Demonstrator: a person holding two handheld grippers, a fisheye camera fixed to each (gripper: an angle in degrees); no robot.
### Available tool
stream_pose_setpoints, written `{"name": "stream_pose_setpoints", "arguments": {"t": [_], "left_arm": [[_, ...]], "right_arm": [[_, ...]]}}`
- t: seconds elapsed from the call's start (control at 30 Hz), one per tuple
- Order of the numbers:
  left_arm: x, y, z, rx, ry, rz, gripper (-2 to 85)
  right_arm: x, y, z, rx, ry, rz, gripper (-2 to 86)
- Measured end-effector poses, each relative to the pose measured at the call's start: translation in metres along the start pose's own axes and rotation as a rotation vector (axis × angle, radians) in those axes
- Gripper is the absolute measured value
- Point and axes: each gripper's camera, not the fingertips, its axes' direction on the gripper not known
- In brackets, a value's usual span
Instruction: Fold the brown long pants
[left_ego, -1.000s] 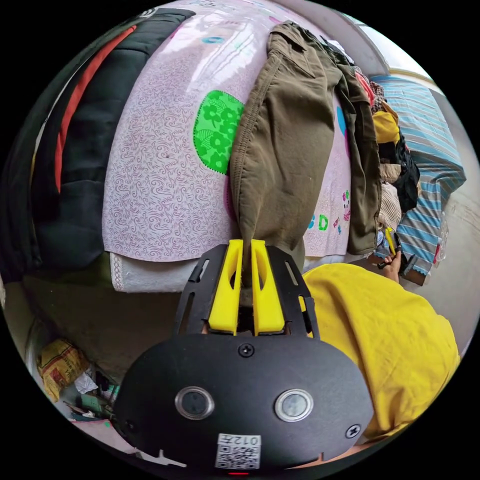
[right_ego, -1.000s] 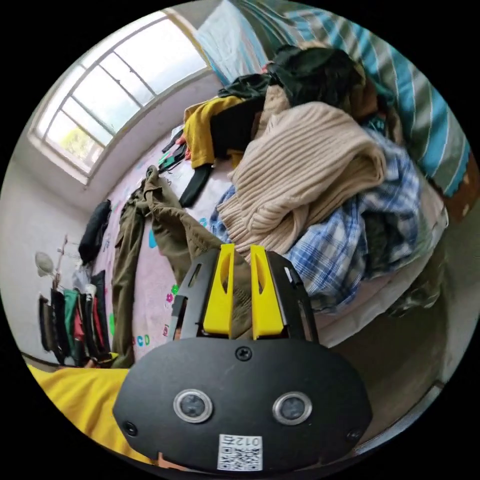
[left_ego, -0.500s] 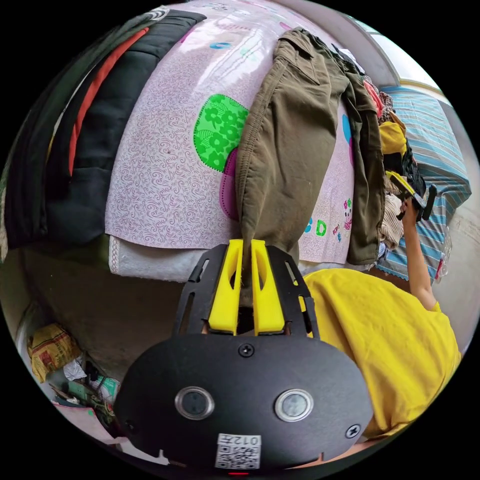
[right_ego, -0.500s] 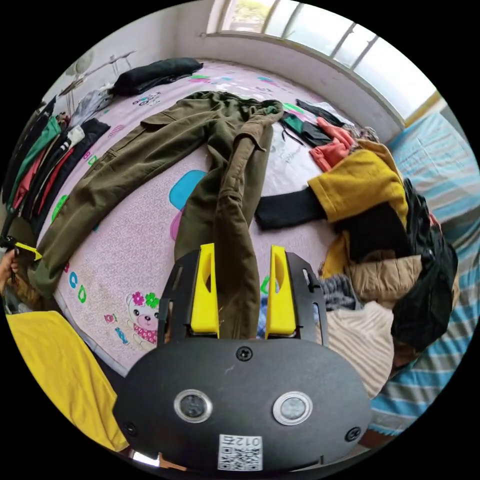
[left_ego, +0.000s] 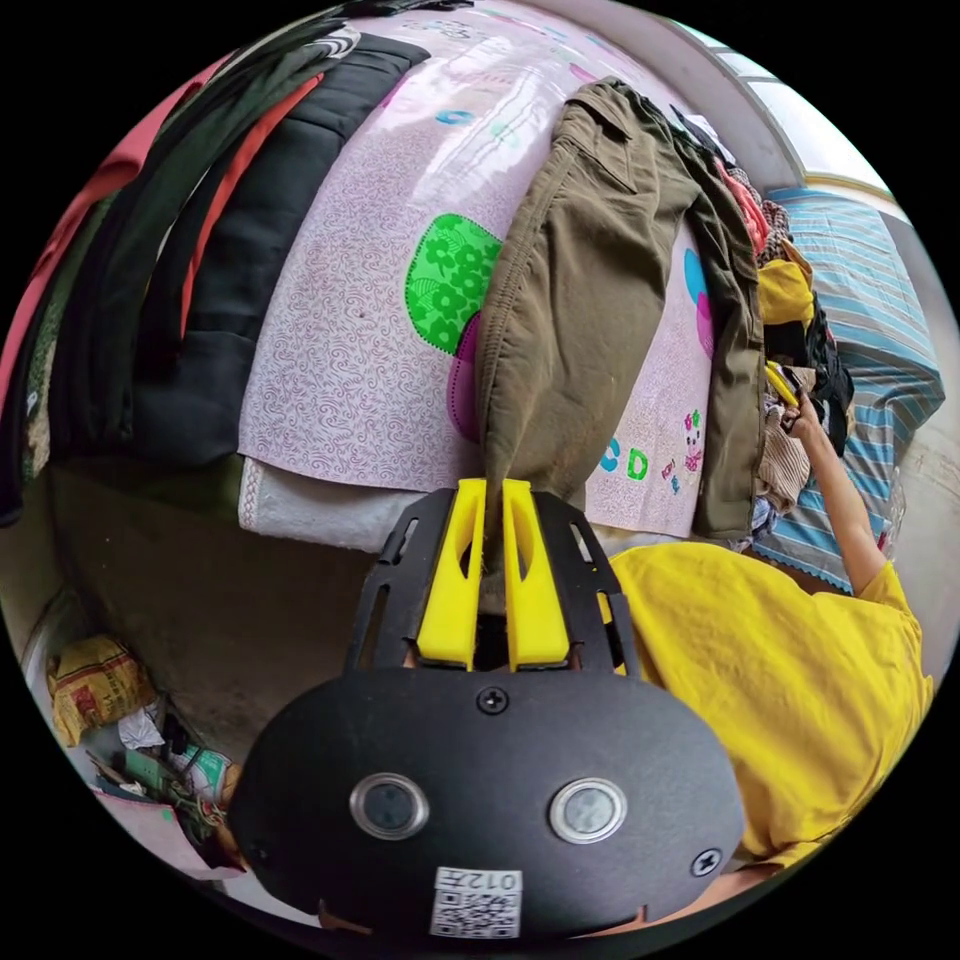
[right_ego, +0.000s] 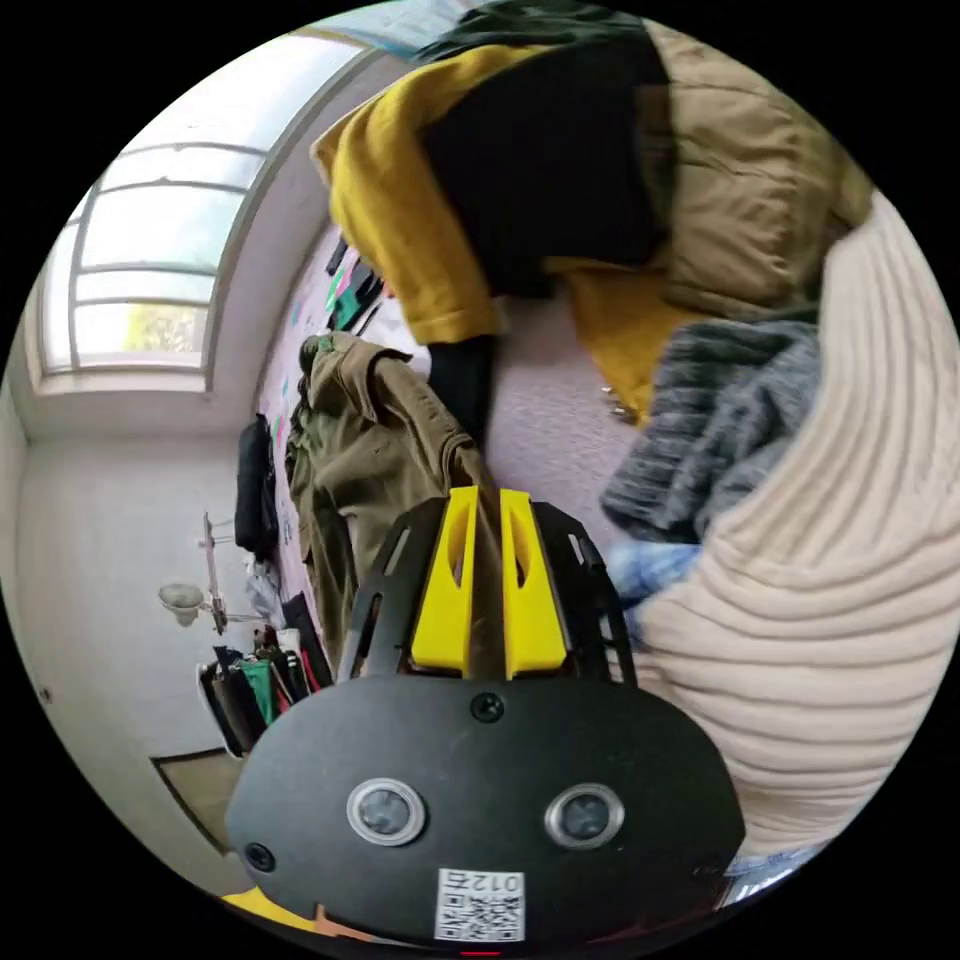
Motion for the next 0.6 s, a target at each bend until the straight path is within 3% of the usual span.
{"name": "stream_pose_setpoints", "arguments": {"t": [0.1, 0.17, 0.27, 0.33, 0.4, 0.47, 0.53, 0.6], "left_arm": [[-0.003, -0.005, -0.006, -0.031, 0.050, 0.016, 0.8], [0.000, -0.011, -0.012, -0.063, 0.100, 0.049, 0.8], [0.021, -0.013, -0.042, -0.068, 0.350, 0.181, 0.9], [0.035, -0.003, -0.082, 0.055, 0.603, 0.319, 1.1], [0.023, 0.002, -0.094, 0.088, 0.690, 0.286, 1.2], [-0.001, 0.005, -0.087, 0.053, 0.605, 0.136, 1.3], [-0.025, 0.011, -0.062, -0.062, 0.245, -0.099, 1.5], [-0.023, 0.020, -0.052, -0.108, -0.046, -0.171, 1.6]], "right_arm": [[-0.016, 0.038, -0.023, 0.067, 0.139, -0.188, 4.9], [-0.033, 0.071, -0.026, 0.070, 0.101, -0.311, 4.2], [-0.065, 0.127, -0.005, -0.047, 0.016, -0.465, 2.5], [-0.094, 0.174, 0.020, -0.134, -0.026, -0.570, 1.9], [-0.113, 0.204, 0.041, -0.192, -0.047, -0.631, 1.7], [-0.128, 0.231, 0.063, -0.260, -0.056, -0.674, 1.6], [-0.148, 0.262, 0.090, -0.354, -0.033, -0.745, 1.5], [-0.163, 0.281, 0.104, -0.405, -0.028, -0.791, 1.5]]}}
